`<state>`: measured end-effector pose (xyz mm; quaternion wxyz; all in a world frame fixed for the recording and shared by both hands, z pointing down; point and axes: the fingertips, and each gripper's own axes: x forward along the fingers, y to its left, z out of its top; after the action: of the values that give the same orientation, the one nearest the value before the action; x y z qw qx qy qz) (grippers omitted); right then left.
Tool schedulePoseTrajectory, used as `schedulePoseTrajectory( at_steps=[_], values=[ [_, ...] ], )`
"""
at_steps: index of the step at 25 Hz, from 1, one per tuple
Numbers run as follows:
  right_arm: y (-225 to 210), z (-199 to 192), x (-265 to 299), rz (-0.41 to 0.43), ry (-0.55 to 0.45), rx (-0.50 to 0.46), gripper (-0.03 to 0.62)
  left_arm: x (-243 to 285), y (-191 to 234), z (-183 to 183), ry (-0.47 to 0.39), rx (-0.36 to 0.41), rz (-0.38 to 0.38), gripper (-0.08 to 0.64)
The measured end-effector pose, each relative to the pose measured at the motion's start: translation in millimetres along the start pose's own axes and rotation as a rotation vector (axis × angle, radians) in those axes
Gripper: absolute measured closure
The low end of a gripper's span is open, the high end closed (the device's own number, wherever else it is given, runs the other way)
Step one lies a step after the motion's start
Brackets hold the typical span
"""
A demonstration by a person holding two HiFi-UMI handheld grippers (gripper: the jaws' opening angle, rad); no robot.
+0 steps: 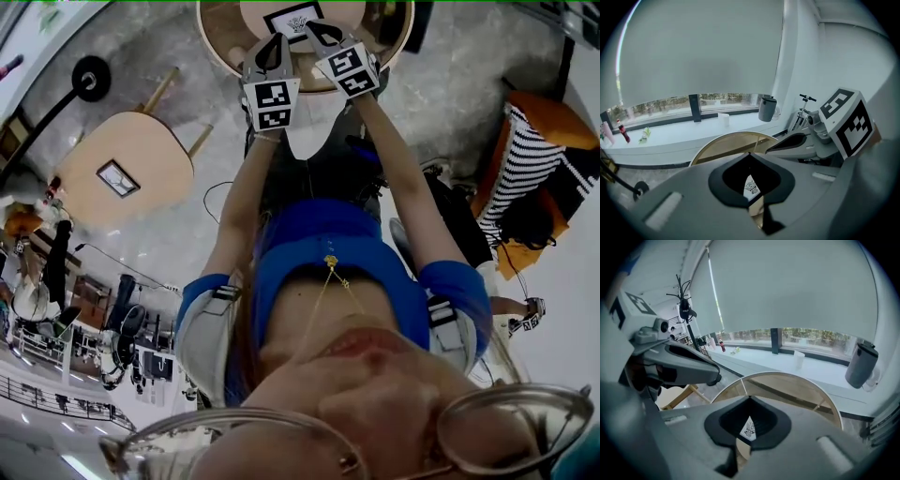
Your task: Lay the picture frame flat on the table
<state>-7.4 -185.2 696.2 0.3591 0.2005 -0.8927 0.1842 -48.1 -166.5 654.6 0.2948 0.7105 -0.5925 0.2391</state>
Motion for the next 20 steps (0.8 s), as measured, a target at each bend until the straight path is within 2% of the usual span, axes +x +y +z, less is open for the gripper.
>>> schedulePoseTrajectory(
  at_steps=[6,11,20],
  values=[
    [8.3,56.2,-59.8,-0.033,-0.126,0.026,0.591,-35.8,-20.0,41.5,-0.062,0.013,-0.017,0.563],
    [9.8,93.7,-117.4,-0.083,-0.241,-0.017,0.591,-67.8,-45.1,81.0,-0.139,0.063,-0.012,0.563],
    [17.1,149.9,-173.9,-0.107,-0.386,-0.018,0.592,-101.2,-59.4,138.4,-0.252,0.108,-0.029,0.563]
  ],
)
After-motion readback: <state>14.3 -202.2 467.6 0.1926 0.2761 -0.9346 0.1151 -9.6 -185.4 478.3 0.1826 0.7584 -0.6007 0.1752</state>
